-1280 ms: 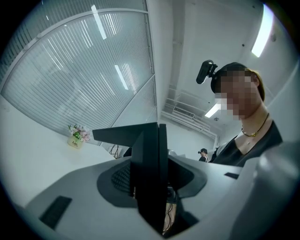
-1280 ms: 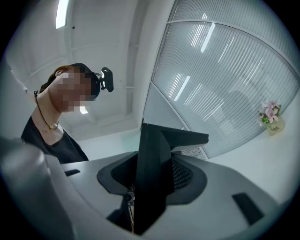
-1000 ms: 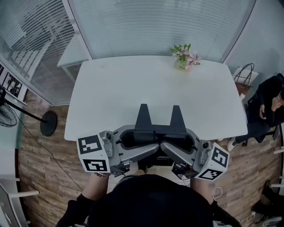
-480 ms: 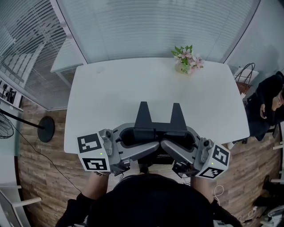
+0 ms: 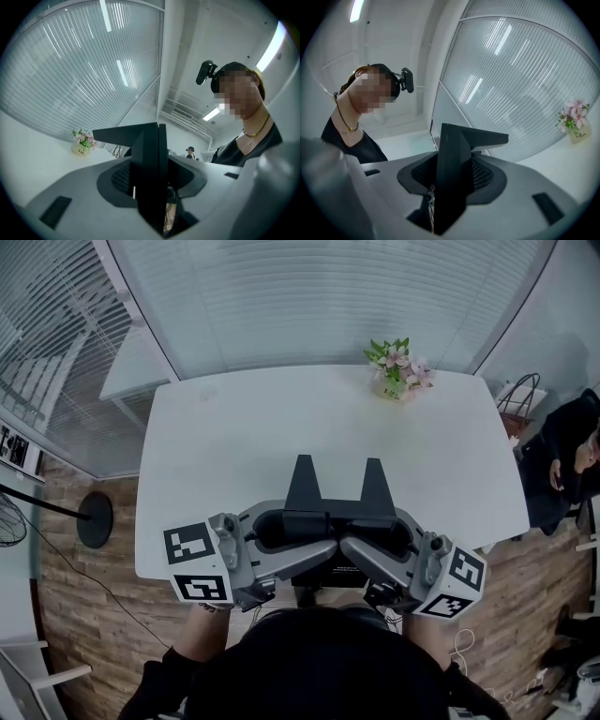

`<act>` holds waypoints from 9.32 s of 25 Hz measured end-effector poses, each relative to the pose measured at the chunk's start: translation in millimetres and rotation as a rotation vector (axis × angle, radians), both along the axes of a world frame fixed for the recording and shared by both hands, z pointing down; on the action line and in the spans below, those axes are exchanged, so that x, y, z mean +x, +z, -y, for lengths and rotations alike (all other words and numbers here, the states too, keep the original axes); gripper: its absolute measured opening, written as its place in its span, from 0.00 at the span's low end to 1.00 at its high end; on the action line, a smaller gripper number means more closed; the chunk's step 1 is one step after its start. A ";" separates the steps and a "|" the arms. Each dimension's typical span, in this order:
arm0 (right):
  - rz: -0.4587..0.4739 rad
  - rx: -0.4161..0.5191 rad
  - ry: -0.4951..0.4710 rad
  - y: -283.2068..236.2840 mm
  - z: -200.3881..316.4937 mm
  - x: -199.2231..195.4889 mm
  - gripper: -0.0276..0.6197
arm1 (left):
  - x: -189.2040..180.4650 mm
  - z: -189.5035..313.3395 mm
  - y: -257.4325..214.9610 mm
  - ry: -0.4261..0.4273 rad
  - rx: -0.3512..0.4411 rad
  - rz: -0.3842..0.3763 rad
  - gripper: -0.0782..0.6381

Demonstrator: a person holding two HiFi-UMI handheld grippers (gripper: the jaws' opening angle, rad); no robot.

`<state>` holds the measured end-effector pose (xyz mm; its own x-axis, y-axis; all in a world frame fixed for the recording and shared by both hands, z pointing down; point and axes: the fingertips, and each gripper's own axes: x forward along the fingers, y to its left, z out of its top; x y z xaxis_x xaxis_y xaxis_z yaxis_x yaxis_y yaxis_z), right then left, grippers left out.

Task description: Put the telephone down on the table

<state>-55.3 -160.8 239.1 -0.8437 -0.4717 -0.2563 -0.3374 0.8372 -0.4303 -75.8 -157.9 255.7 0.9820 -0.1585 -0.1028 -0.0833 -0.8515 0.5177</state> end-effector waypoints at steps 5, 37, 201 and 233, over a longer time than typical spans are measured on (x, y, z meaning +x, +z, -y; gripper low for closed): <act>0.002 -0.008 0.014 3.1 2.7 10.9 0.32 | 10.8 3.0 2.9 0.014 -0.005 0.001 0.38; 0.023 -0.119 -0.156 32.1 65.6 98.6 0.32 | 100.1 61.2 31.3 -0.136 -0.114 0.025 0.38; -0.156 -0.701 0.079 242.2 170.0 96.9 0.49 | 67.0 162.3 229.9 -0.434 -0.447 0.290 0.54; -0.192 -0.240 0.346 106.8 151.6 119.6 0.57 | 32.0 146.7 117.4 -0.626 -0.103 0.249 0.56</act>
<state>64.3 -312.3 345.9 -0.6475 -0.7610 0.0408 -0.6723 0.5453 -0.5007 -43.7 -304.5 373.0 0.6944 -0.7014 0.1607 -0.6715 -0.5514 0.4950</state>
